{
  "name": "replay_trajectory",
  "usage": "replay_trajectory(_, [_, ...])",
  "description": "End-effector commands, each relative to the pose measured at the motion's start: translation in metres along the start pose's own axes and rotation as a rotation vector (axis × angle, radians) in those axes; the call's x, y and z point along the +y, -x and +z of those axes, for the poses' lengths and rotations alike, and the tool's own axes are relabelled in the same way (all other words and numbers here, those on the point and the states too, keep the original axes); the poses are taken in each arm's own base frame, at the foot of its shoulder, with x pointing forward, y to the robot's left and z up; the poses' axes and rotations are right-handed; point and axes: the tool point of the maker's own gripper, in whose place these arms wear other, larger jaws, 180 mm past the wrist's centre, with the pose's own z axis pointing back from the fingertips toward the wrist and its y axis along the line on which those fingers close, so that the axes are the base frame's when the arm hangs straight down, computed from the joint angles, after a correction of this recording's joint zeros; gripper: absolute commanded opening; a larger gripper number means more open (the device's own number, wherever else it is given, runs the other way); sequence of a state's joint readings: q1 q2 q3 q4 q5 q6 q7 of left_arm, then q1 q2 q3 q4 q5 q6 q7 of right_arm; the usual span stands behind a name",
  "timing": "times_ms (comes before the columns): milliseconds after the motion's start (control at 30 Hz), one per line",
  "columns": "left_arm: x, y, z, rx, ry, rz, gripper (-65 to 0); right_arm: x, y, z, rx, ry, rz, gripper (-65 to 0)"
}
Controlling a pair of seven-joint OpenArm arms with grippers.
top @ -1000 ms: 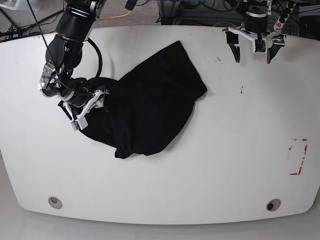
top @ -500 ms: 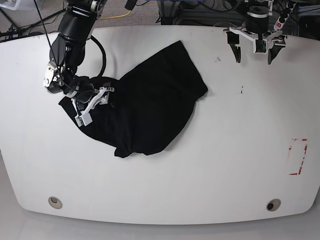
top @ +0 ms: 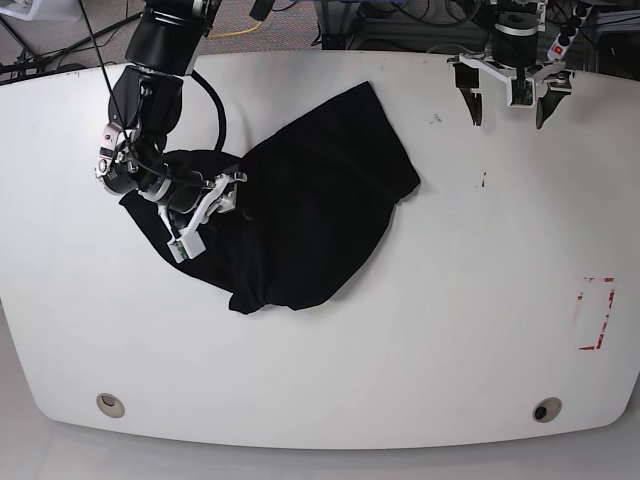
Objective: Fold the T-shirt properly
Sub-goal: 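Grasp the T-shirt fabric with the right gripper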
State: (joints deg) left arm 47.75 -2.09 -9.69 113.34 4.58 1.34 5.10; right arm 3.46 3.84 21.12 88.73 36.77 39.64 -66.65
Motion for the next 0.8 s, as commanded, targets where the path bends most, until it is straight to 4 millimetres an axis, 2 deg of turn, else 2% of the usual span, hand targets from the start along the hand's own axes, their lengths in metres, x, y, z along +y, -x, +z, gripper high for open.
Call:
replay_trajectory(0, [0.002, -0.012, -0.001, -0.047, -0.009, -0.004, -10.7, 0.007, -0.021, 0.003, -0.065, -0.029, 0.029, -24.1])
replay_trajectory(67, [0.003, -0.014, -0.002, -0.052, -0.011, -0.004, -10.7, 0.008, -0.019, 0.002, -0.067, -0.029, 0.025, -24.1])
replay_trajectory(200, [0.003, -0.015, -0.002, -0.054, -0.012, -0.004, -10.7, 0.005, -0.028, 0.007, -0.114, -0.02, 0.033, -24.1])
replay_trajectory(433, [0.003, -0.015, -0.003, -0.055, -0.012, -0.003, -10.7, -0.017, -0.031, 0.022, -0.131, 0.035, 0.026, -24.1])
replay_trajectory(600, [0.003, -0.01, -0.003, -0.042, -0.011, -0.003, -10.7, -0.041, -0.028, 0.03, -0.139, 0.074, -0.034, -24.1])
replay_trajectory(767, [0.003, -0.015, -0.007, -0.056, -0.014, 0.0, -10.7, -0.05, -0.013, 0.022, -0.113, 0.059, -0.097, -24.1])
